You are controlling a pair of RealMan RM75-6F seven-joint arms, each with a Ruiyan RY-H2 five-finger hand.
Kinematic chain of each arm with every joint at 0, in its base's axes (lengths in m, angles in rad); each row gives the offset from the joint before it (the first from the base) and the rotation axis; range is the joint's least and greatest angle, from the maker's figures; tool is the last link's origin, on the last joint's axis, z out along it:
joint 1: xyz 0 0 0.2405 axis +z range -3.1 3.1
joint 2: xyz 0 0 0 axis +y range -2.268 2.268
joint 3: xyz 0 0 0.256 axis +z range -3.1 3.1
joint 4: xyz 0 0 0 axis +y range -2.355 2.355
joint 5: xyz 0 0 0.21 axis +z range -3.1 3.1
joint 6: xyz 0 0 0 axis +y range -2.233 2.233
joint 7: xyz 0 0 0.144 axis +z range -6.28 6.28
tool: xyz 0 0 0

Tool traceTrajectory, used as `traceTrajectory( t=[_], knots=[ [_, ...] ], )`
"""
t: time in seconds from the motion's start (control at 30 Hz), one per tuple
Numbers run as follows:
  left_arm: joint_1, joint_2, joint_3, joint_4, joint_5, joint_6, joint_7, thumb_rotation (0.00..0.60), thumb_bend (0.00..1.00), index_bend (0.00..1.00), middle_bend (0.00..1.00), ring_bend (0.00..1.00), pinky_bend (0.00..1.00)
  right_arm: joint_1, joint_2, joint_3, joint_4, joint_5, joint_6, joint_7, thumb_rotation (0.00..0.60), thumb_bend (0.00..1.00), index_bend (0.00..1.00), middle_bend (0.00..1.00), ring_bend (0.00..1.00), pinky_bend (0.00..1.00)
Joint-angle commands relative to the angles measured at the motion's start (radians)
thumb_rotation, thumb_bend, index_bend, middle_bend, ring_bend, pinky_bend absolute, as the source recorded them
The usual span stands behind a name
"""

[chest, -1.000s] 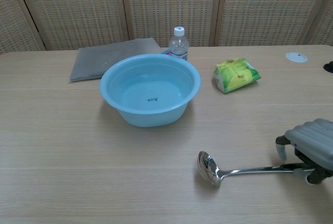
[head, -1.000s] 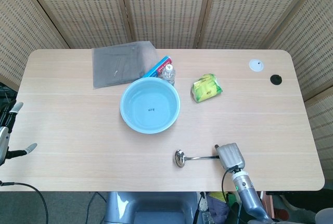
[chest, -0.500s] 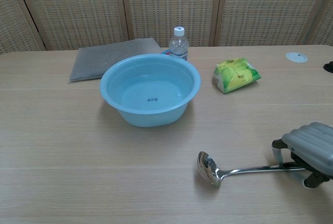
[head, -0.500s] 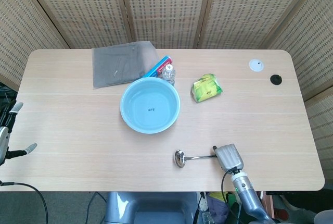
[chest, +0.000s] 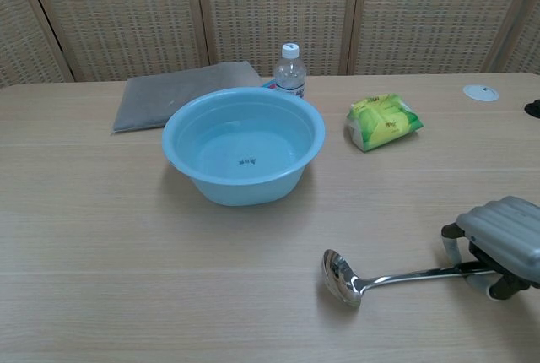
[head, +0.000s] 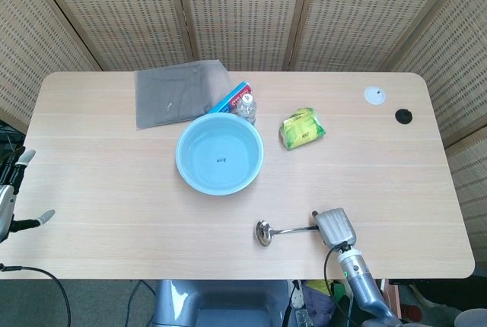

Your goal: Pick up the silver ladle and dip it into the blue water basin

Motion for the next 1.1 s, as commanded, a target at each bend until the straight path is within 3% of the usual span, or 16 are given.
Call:
traceTrajectory(
  t=[0.03, 0.3, 0.4, 0.67, 1.1],
  knots=[
    [0.000, 0.000, 0.000, 0.000, 0.000, -0.001, -0.001, 0.600, 0.00, 0.00, 0.00, 0.00, 0.00, 0.000, 0.001, 0.001, 0.005, -0.010, -0.003, 0.009, 0.600, 0.44, 0.75, 0.86, 0.91, 1.00],
    [-0.002, 0.002, 0.000, 0.001, -0.003, -0.006, -0.006, 0.600, 0.00, 0.00, 0.00, 0.00, 0.00, 0.002, 0.033, 0.005, -0.021, -0.083, 0.020, 0.086, 0.600, 0.61, 0.79, 0.87, 0.91, 1.00],
    [-0.009, 0.001, 0.000, 0.004, -0.007, -0.019, -0.006, 0.600, 0.00, 0.00, 0.00, 0.00, 0.00, 0.007, 0.097, 0.026, -0.112, -0.099, 0.021, 0.167, 0.600, 0.66, 0.80, 0.87, 0.91, 1.00],
    [-0.018, -0.001, -0.003, 0.007, -0.026, -0.037, -0.003, 0.600, 0.00, 0.00, 0.00, 0.00, 0.00, 0.025, 0.237, 0.069, -0.251, -0.117, -0.002, 0.290, 0.600, 0.68, 0.81, 0.88, 0.91, 1.00],
    [-0.033, -0.006, -0.011, 0.012, -0.063, -0.063, 0.006, 0.600, 0.00, 0.00, 0.00, 0.00, 0.00, 0.051, 0.427, 0.126, -0.351, -0.148, -0.016, 0.416, 0.600, 0.70, 0.81, 0.88, 0.91, 1.00]
  ],
)
